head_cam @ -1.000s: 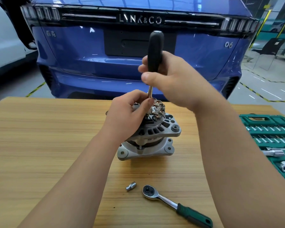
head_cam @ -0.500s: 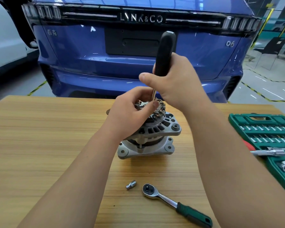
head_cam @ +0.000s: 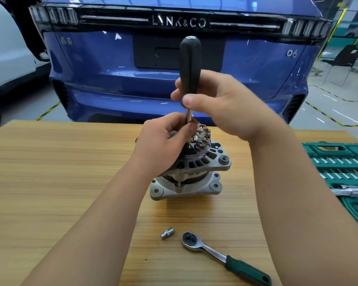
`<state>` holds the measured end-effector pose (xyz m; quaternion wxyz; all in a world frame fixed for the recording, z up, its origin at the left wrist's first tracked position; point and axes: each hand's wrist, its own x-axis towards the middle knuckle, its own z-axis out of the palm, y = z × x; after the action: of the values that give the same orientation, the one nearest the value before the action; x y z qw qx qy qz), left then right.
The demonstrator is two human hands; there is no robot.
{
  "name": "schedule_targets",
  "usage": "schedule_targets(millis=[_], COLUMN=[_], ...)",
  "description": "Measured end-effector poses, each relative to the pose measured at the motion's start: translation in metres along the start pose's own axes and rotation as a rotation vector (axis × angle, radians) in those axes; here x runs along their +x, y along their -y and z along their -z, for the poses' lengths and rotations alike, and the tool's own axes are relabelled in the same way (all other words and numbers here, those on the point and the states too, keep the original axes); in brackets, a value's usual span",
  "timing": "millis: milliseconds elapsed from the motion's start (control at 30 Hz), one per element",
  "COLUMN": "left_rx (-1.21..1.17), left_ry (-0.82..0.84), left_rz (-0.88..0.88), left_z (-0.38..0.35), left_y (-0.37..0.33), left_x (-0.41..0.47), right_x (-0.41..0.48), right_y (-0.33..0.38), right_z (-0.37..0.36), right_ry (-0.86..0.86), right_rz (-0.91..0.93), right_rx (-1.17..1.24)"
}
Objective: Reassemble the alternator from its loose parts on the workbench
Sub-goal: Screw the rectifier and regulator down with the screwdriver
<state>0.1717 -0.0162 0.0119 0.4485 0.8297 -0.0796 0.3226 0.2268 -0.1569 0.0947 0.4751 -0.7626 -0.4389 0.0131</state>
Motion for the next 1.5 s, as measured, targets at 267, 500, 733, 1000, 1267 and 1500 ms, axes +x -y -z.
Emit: schedule_targets(millis=[267,500,733,1000,1267,1500], left_rx=[-0.012,-0.001,-0.002,0.008,-0.007,-0.030], left_ry=[0.017,0.081,0.071,0.005,-0.020,0.051], left_rz=[0.001,-0.001,-0.006,-0.005,-0.007,0.003], left_z=[0.000,0.000,0.000,0.001,0.001,-0.001], left_y=[0.000,0.000,0.000,0.001,0.000,-0.002], left_x=[0.002,0.004,0.001,0.001,0.002,0.002], right_x=[0.003,0.004,0.001,0.000,0.003,0.005], right_y=[0.002,0.002,0.004,0.002,-0.003,0.003], right_z=[-0.008,-0.007,0.010,0.007,-0.005,-0.006], right_ry=[-0.157,-0.305,-0.097,-0.019,-0.167,-0.277], right_rz=[-0.040,-0.052,0.013,0.021,-0.092,-0.024], right_rx=[-0.146,-0.167,0.010,0.041,-0.112,-0.199])
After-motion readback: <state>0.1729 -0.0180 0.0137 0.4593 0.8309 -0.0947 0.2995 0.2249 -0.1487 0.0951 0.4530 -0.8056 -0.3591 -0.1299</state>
